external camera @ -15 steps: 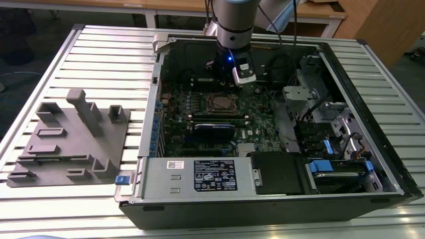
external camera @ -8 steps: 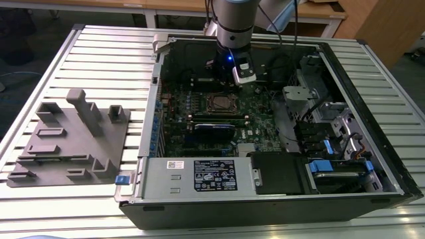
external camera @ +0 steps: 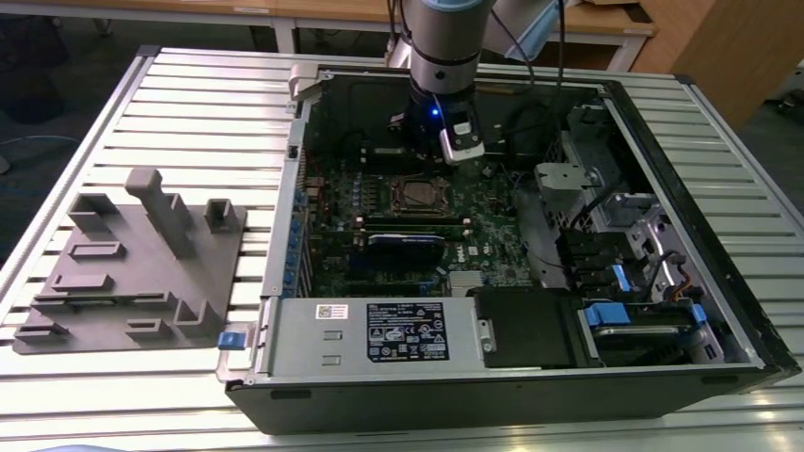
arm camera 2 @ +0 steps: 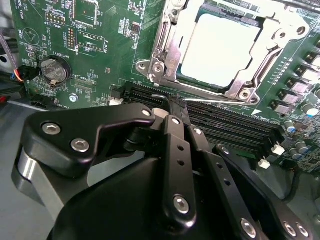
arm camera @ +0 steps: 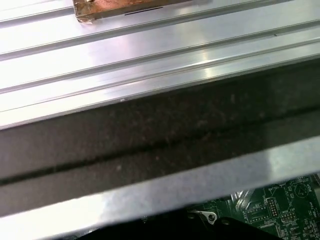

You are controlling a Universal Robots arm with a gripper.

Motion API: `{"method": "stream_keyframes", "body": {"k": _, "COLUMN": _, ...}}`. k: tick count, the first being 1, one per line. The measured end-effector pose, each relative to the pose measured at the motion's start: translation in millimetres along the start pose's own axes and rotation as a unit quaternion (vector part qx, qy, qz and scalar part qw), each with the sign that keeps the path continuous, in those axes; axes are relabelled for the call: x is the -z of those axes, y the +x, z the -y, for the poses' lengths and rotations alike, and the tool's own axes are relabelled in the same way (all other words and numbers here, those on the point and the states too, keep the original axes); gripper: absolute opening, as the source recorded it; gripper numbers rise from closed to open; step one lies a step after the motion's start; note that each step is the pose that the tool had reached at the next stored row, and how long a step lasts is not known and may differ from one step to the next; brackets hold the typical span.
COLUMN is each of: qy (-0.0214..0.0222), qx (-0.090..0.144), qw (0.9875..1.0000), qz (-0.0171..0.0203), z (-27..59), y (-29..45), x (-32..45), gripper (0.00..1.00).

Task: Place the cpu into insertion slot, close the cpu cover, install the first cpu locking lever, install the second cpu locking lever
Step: 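Install the first cpu locking lever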

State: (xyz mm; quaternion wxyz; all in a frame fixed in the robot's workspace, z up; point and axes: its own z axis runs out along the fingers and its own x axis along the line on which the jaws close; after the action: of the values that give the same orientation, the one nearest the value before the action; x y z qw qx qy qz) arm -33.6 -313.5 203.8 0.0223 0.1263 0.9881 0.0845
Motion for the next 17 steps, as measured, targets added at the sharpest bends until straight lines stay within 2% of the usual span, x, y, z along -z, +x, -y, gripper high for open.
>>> {"method": "stream_keyframes", "body": {"k": 4, "qy": -0.0006, "qx": 0.0, "qw": 1.0, "qz": -0.0002, "z": 0.4, "y": -0.1, "x": 0.1, "gripper": 0.11}}
{"method": "stream_keyframes", "body": {"k": 8, "qy": -0.0069, "qx": 0.0, "qw": 1.0, "qz": -0.0018, "z": 0.8, "y": -0.2, "x": 0.1, "gripper": 0.11}}
{"method": "stream_keyframes", "body": {"k": 17, "qy": -0.0075, "qx": 0.0, "qw": 1.0, "qz": -0.0004, "z": 2.0, "y": -0.5, "x": -0.7, "gripper": 0.11}}
